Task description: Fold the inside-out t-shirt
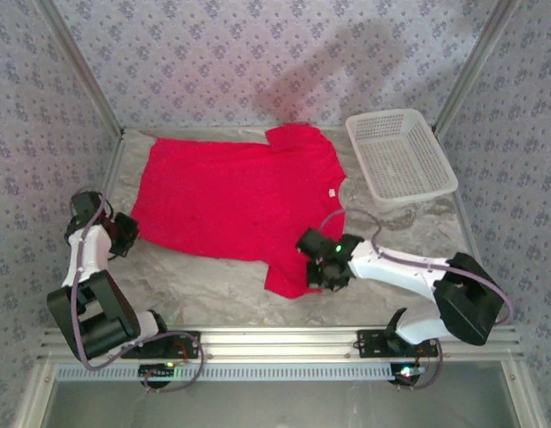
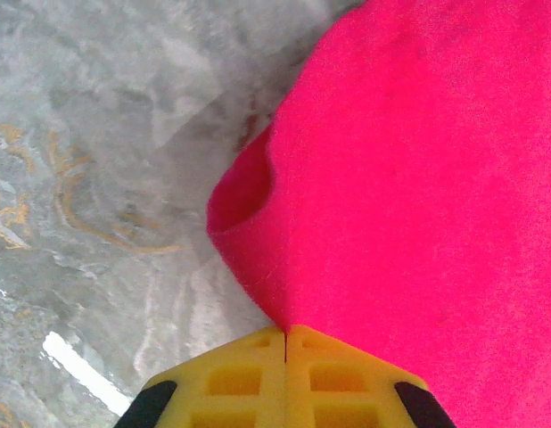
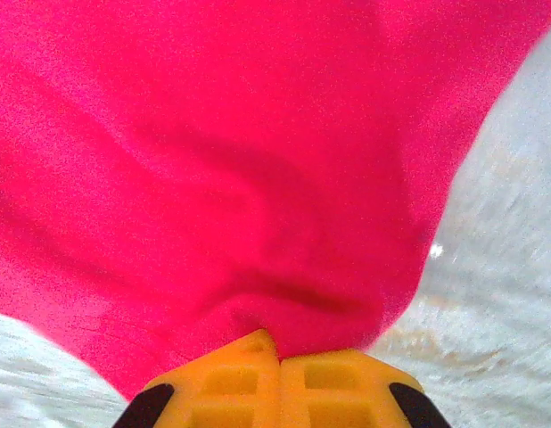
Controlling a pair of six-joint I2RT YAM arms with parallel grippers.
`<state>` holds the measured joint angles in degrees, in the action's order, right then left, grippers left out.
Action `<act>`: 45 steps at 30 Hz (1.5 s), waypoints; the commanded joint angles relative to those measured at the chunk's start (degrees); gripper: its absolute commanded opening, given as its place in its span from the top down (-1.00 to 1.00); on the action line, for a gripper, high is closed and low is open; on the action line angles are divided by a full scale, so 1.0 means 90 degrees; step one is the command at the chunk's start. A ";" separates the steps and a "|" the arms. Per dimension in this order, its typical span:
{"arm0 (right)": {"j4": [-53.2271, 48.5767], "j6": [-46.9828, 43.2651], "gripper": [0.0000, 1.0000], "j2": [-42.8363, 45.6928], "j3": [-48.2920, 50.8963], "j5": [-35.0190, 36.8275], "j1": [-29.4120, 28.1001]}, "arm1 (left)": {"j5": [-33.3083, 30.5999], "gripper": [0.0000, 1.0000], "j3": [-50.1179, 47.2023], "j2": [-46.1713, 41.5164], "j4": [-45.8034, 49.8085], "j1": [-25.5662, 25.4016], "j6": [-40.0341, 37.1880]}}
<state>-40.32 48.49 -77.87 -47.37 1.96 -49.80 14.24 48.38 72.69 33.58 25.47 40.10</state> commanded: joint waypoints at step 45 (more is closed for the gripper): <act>-0.0243 -0.4263 1.00 -0.1047 -0.8350 0.1022 0.3410 | 0.0635 1.00 0.5098 0.0942 -0.0662 -0.1073 -0.0090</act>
<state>-44.31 8.54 -81.97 -125.32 12.73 -22.02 19.97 98.48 77.25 32.38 17.74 42.09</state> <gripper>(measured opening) 0.045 0.038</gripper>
